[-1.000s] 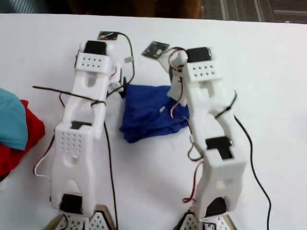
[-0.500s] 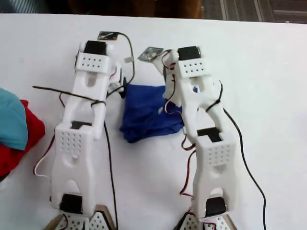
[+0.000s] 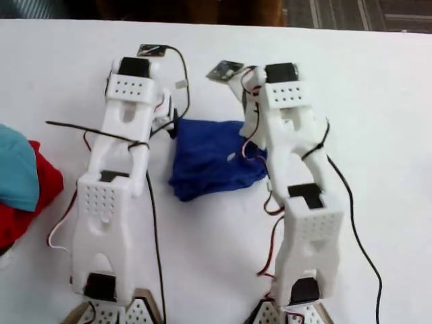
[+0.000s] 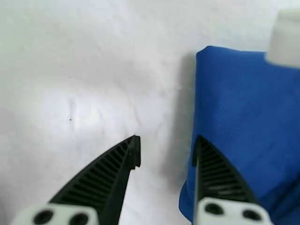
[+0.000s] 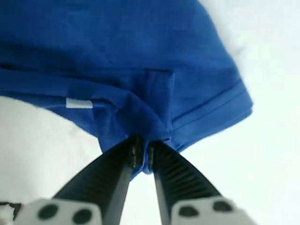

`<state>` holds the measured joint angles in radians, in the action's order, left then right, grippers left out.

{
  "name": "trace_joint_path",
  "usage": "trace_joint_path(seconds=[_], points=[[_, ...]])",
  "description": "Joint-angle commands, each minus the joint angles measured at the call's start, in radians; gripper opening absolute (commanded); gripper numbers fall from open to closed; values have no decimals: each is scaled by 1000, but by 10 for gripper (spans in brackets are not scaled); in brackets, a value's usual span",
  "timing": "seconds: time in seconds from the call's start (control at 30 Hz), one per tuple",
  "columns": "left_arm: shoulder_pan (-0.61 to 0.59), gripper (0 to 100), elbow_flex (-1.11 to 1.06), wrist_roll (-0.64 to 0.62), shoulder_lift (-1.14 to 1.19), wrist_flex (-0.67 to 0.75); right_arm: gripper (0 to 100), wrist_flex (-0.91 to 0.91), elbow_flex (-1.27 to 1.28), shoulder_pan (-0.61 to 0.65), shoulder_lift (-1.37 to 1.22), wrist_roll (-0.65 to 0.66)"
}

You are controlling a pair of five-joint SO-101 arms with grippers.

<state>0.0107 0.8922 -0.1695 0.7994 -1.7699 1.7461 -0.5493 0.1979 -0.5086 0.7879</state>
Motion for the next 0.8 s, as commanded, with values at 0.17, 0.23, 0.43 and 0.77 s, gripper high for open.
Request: trace_joint_path(seconds=[0.17,0.23,0.43,0.77], points=[[-15,203,38,-6,-15,-15,18,16,408,-8,321,48],[-15,203,38,-6,-15,-15,18,16,482,-13,361,52],[-15,203,38,-6,-15,-15,18,-4,559,-31,409,123],[-15,203,31,-6,-15,-15,175,22,430,-27,512,158]])
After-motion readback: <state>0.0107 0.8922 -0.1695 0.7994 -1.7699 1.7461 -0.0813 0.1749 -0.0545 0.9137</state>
